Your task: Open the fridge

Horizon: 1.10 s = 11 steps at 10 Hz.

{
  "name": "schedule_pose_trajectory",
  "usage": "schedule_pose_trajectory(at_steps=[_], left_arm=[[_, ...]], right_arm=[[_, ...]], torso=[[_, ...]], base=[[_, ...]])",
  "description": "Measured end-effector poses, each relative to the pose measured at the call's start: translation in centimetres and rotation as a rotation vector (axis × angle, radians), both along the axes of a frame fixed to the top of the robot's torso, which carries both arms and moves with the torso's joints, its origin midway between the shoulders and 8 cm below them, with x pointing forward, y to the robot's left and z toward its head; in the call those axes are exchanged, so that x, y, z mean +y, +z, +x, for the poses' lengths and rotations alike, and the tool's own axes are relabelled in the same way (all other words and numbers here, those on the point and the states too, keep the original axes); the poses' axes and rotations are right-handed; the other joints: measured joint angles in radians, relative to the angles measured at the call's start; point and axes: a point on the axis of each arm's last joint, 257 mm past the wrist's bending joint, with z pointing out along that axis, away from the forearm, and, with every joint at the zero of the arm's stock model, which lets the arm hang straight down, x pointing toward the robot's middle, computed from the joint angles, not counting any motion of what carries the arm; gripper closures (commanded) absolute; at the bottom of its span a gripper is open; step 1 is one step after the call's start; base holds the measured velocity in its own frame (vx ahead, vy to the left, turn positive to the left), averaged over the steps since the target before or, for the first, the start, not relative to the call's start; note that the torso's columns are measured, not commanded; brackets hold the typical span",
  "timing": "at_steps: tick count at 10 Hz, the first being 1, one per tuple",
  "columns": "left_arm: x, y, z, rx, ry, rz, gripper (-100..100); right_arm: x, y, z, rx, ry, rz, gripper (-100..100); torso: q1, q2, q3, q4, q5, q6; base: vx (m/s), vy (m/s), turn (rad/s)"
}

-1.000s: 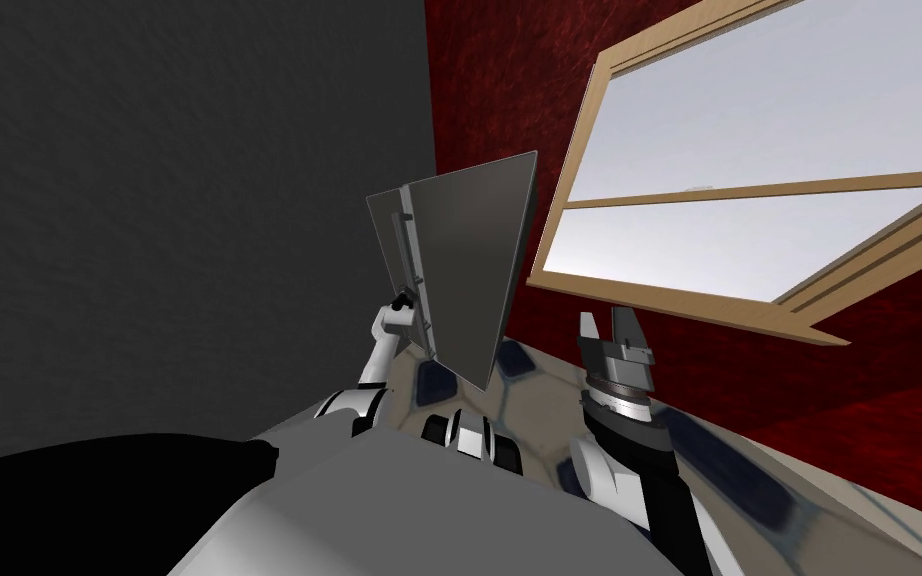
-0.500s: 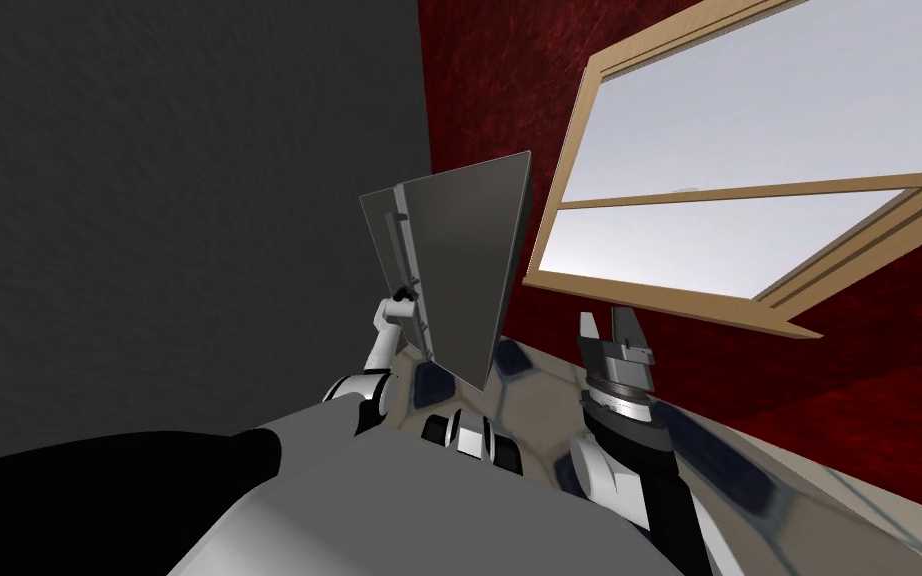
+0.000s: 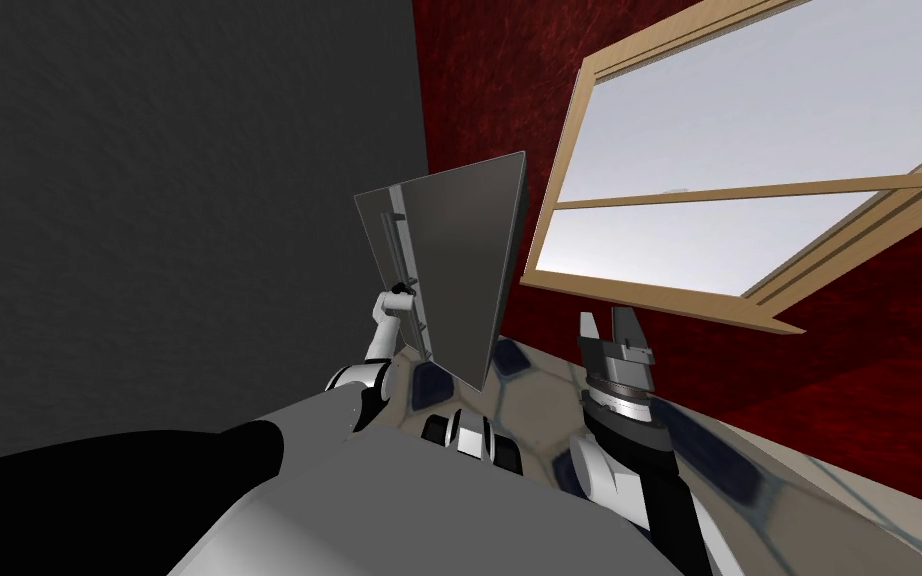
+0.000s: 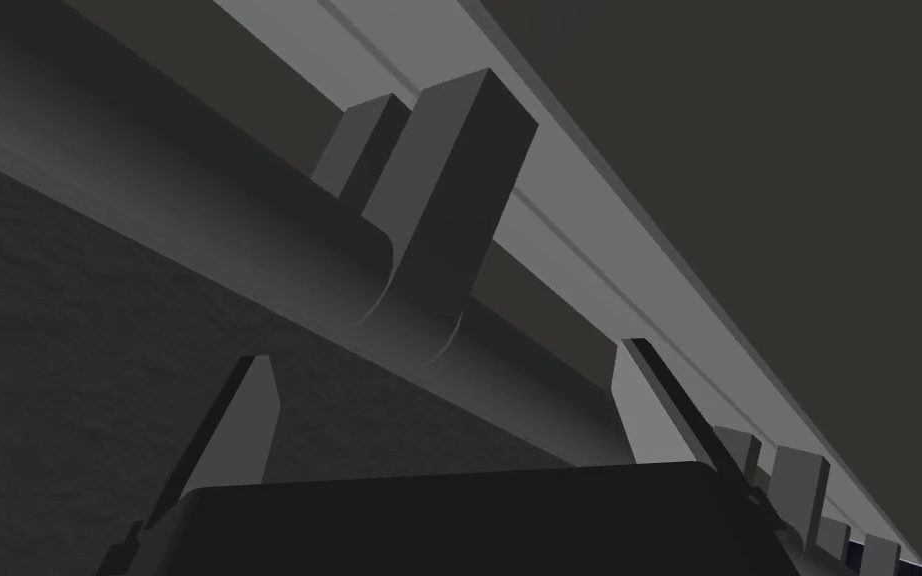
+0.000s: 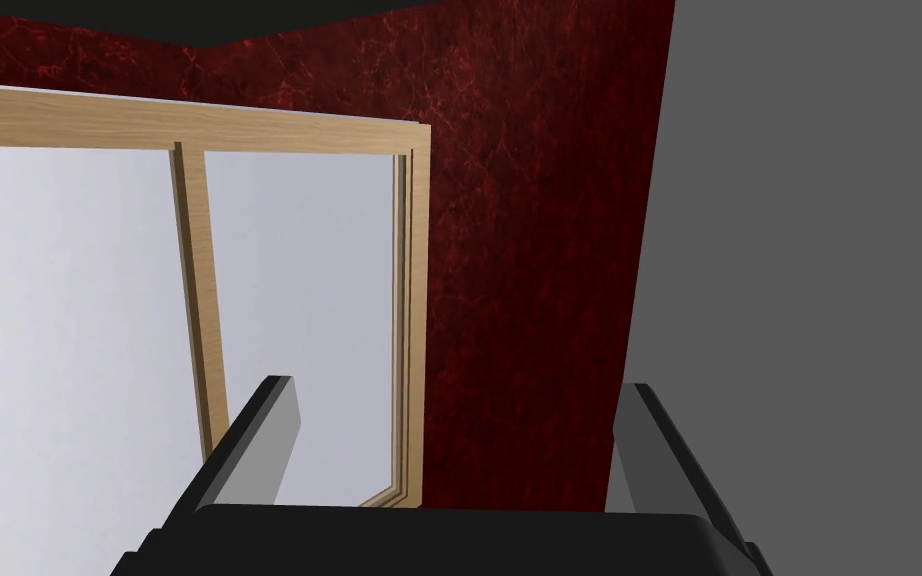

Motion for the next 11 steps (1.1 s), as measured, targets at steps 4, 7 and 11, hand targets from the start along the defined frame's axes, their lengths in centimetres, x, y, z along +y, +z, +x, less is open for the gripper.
schedule_pose_trajectory(at_steps=[4, 7, 11], left_arm=[[1.7, -0.2, -0.8, 0.003, 0.043, -0.001, 100], [4.7, 0.2, -2.9, 0.004, 0.117, 0.0, 100], [8.7, 0.0, -6.0, 0.001, 0.228, 0.001, 100]], right_arm=[[0.0, 0.0, 0.0, 0.0, 0.0, 0.0, 0], [0.0, 0.0, 0.0, 0.0, 0.0, 0.0, 0], [0.0, 0.0, 0.0, 0.0, 0.0, 0.0, 0]], torso=[[-0.004, 0.001, 0.001, 0.001, -0.002, -0.001], [0.0, 0.0, 0.0, 0.0, 0.0, 0.0], [0.0, 0.001, 0.0, 0.0, 0.0, 0.0]], base=[[-0.041, -0.138, 0.082], [-0.076, -0.21, 0.121], [-0.095, -0.202, 0.117]])
